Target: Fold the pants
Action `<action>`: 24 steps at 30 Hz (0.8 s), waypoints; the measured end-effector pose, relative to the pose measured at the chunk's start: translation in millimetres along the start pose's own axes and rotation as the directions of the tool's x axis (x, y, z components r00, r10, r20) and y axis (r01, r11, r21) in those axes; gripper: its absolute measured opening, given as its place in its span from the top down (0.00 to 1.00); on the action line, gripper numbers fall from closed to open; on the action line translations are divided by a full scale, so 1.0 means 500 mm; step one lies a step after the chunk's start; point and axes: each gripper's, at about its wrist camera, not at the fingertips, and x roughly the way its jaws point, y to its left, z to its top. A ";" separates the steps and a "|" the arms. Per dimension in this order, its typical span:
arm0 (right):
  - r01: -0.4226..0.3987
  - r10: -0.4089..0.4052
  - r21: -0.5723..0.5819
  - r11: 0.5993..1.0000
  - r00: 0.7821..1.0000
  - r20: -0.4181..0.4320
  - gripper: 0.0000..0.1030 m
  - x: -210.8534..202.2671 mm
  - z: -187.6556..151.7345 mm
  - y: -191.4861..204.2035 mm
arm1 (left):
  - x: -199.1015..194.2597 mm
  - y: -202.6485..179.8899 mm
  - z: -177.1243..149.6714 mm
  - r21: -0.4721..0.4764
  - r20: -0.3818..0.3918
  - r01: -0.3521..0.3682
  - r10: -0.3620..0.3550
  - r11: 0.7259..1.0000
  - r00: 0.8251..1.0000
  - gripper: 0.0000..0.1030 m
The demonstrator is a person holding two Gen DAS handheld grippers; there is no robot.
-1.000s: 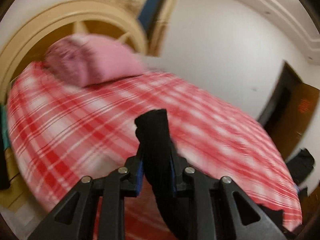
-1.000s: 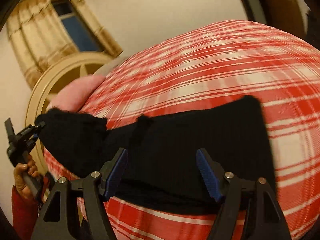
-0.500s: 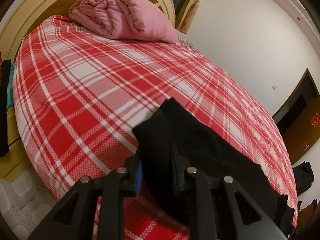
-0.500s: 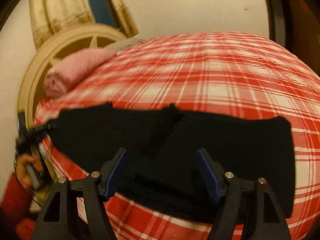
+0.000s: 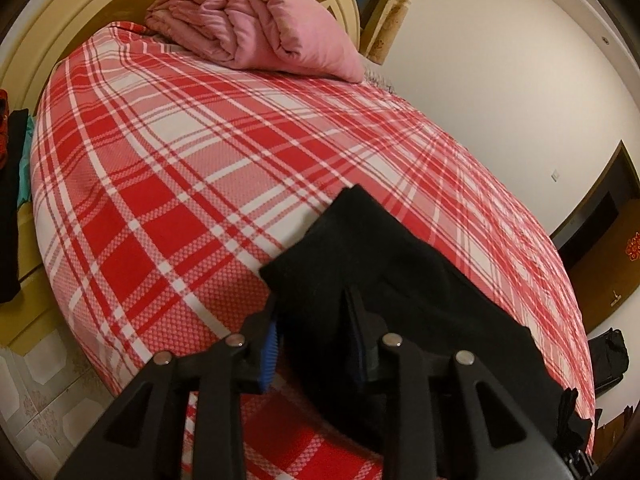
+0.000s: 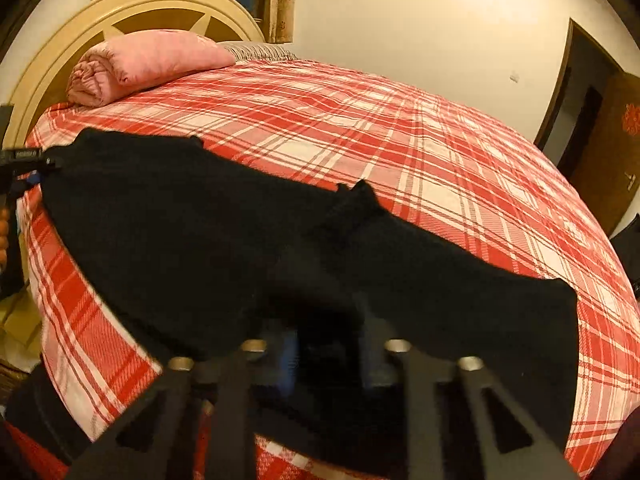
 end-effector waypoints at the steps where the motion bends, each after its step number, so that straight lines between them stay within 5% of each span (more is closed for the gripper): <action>1: -0.004 0.004 0.021 1.000 1.000 0.010 0.84 -0.006 0.007 -0.006 | 0.000 0.000 0.000 0.000 0.000 0.000 0.000 1.000 1.000 0.69; 6: -0.046 0.050 -0.027 0.999 0.989 0.141 0.84 -0.063 0.032 0.023 | 0.001 -0.001 0.001 0.001 0.000 -0.002 0.002 1.000 1.000 0.69; 10: -0.106 0.109 -0.105 0.989 0.994 0.023 0.80 -0.003 0.011 0.075 | -0.001 0.000 0.001 0.009 0.000 -0.004 0.004 1.000 1.000 0.69; 12: -0.086 0.095 -0.145 0.986 0.994 0.061 0.66 0.004 -0.009 0.091 | -0.001 -0.001 0.001 0.008 -0.001 -0.002 0.002 1.000 1.000 0.69; 14: -0.157 0.164 -0.160 0.975 0.986 0.029 0.43 0.001 -0.005 0.098 | -0.001 -0.001 0.002 0.012 -0.002 -0.008 0.008 1.000 1.000 0.67; 15: -0.203 0.209 -0.137 0.970 0.977 0.035 0.43 -0.010 -0.001 0.093 | 0.001 -0.002 0.003 0.013 -0.001 -0.009 0.009 1.000 1.000 0.67; 18: -0.257 0.258 -0.030 0.966 0.948 0.187 0.43 -0.082 0.017 0.040 | 0.000 -0.001 0.003 0.015 0.001 -0.009 0.009 1.000 1.000 0.67; 20: -0.186 0.160 0.063 0.981 0.943 0.292 0.43 -0.127 0.026 -0.023 | 0.002 0.001 0.002 0.012 -0.001 -0.012 0.012 1.000 1.000 0.66; 22: -0.048 -0.002 0.182 0.982 0.963 0.269 0.49 -0.126 0.035 -0.101 | 0.004 0.002 0.002 0.004 0.000 -0.012 0.012 1.000 1.000 0.65; 24: 0.022 -0.072 0.259 0.966 0.980 0.187 0.91 -0.093 0.031 -0.167 | 0.005 0.001 0.001 0.003 0.000 -0.014 0.014 1.000 1.000 0.65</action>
